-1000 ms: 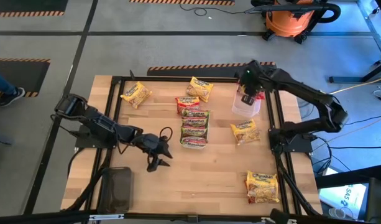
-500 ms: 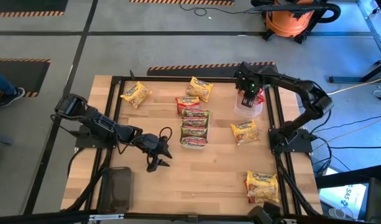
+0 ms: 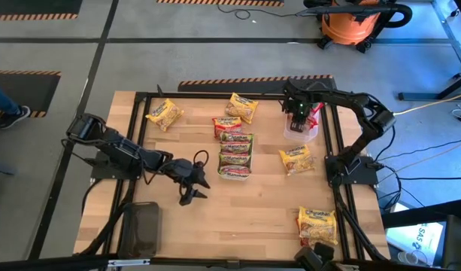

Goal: Sort Maruchan noodles
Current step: Put the red noodle pack into the transparent bin

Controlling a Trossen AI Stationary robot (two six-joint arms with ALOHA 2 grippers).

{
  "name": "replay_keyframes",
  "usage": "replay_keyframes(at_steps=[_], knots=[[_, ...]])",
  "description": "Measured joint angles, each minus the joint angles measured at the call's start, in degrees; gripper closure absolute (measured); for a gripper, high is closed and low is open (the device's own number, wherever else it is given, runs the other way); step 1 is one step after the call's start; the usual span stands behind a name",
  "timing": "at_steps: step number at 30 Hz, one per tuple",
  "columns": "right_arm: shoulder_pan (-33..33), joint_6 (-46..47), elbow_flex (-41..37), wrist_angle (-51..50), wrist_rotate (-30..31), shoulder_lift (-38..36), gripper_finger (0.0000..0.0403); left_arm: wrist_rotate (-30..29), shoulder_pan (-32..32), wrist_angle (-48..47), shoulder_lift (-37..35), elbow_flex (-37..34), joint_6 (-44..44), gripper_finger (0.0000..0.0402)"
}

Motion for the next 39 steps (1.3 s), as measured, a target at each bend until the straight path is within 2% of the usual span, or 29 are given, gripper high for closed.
replay_keyframes(at_steps=[6,10,13,20,25,33,35,39], knots=[[0.00,-0.61,0.05,1.43,4.49,0.00,0.0223,2.71,1.18,0.02,0.01,0.00,-0.08,0.0202],[0.00,-0.91,2.61,-2.17,5.37,0.00,0.0183,4.65,1.84,0.02,0.01,0.00,0.02,0.0202],[0.00,0.36,5.27,-4.66,6.41,-0.04,0.0168,5.23,1.93,0.04,0.01,0.00,0.09,0.0202],[0.00,0.57,6.60,-4.13,14.15,-0.04,0.0164,6.19,1.86,0.04,0.01,0.00,0.31,0.0202],[1.30,2.33,6.60,-5.53,14.78,-0.05,0.0164,6.26,1.86,0.02,0.01,0.00,0.36,0.0202],[7.80,6.45,10.94,-10.33,16.44,-4.41,0.0164,5.89,1.86,0.00,0.01,0.00,0.27,0.0202],[9.80,9.56,12.66,-11.35,15.91,-6.12,0.0164,4.93,1.81,0.68,0.03,0.00,0.00,0.0202],[15.58,18.40,13.40,-10.96,9.38,-10.50,0.0164,-0.30,0.85,1.81,0.04,0.09,0.23,0.0202]])
